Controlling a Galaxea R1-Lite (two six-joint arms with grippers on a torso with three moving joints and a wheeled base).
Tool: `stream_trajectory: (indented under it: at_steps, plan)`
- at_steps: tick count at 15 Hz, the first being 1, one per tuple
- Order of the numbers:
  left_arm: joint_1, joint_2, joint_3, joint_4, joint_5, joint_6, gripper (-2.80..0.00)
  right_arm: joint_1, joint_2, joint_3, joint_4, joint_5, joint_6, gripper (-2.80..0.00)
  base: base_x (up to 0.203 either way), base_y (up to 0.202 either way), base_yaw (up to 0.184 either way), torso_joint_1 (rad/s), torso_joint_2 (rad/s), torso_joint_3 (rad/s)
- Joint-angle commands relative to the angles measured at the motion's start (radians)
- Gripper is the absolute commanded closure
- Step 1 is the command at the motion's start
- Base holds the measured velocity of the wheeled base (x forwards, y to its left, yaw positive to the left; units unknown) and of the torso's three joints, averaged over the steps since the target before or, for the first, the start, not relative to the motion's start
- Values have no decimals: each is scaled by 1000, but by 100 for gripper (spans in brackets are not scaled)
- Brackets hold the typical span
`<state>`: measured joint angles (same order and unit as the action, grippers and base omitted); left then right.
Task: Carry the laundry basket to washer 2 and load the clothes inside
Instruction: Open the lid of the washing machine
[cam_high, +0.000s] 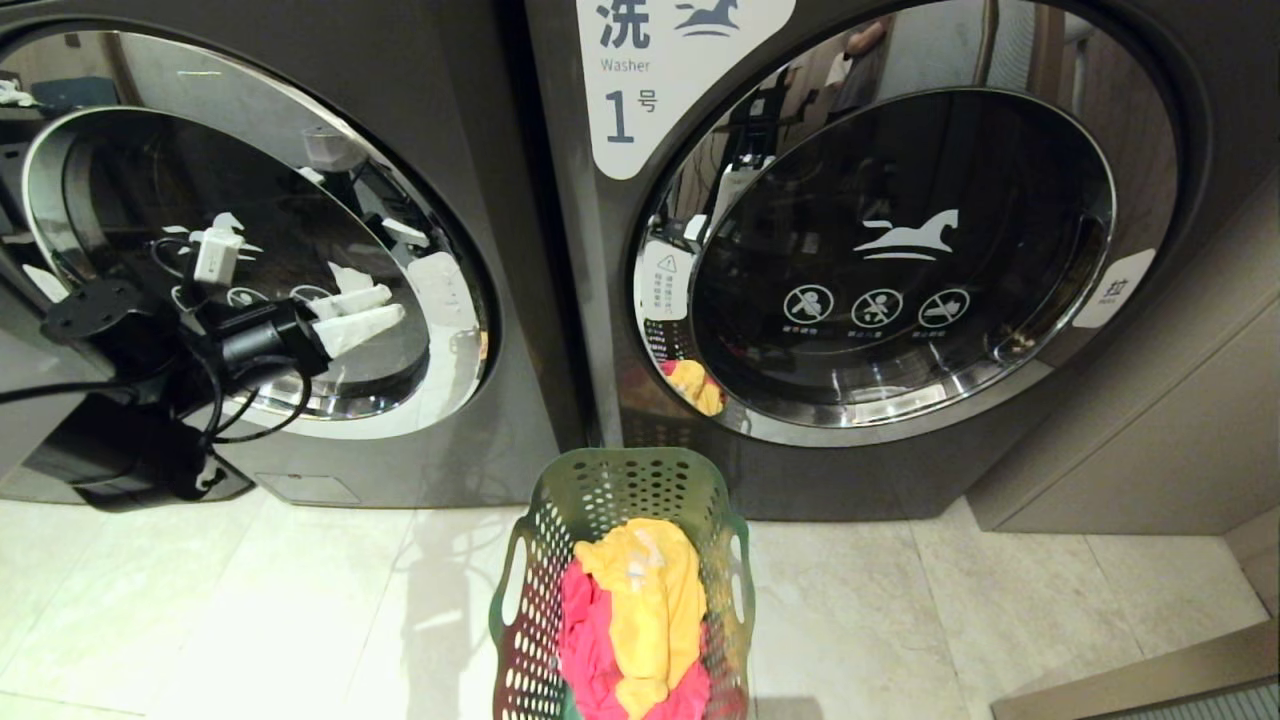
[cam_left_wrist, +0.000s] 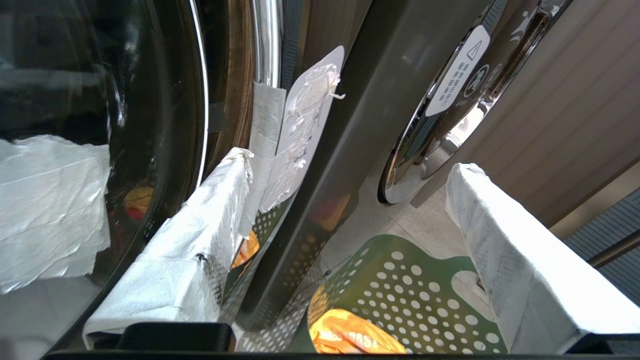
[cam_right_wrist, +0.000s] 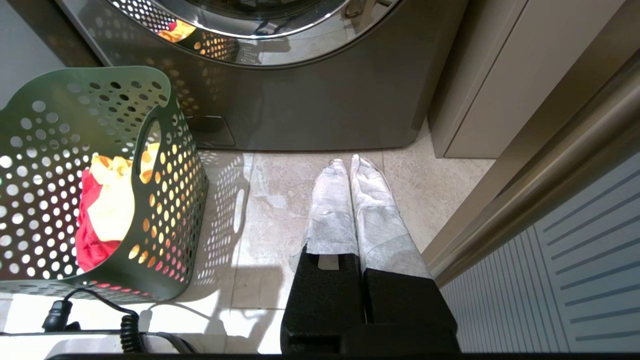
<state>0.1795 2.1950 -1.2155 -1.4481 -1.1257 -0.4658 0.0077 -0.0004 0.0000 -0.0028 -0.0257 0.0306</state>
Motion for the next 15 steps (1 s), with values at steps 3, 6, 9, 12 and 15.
stream_trajectory:
  at_steps: [3, 6, 9, 12, 15]
  plan:
    - [-36, 56, -62, 7, 1, 24, -280, 0, 0, 0, 0, 1, 0, 0, 0, 0, 0, 0, 0, 0]
    - [-41, 72, -97, 77, 32, 99, -280, 0, 0, 0, 0, 0, 0, 0, 0, 0, 0, 0, 0, 0]
    - [-43, 83, -116, 88, 34, 108, -280, 0, 0, 0, 0, 0, 0, 0, 0, 0, 0, 0, 0, 0]
    - [-51, 98, -134, 91, 47, 121, -280, 0, 0, 0, 0, 0, 0, 0, 0, 0, 0, 0, 0, 0]
    - [-59, 114, -164, 92, 53, 122, -280, 0, 0, 0, 0, 0, 0, 0, 0, 0, 0, 0, 0, 0]
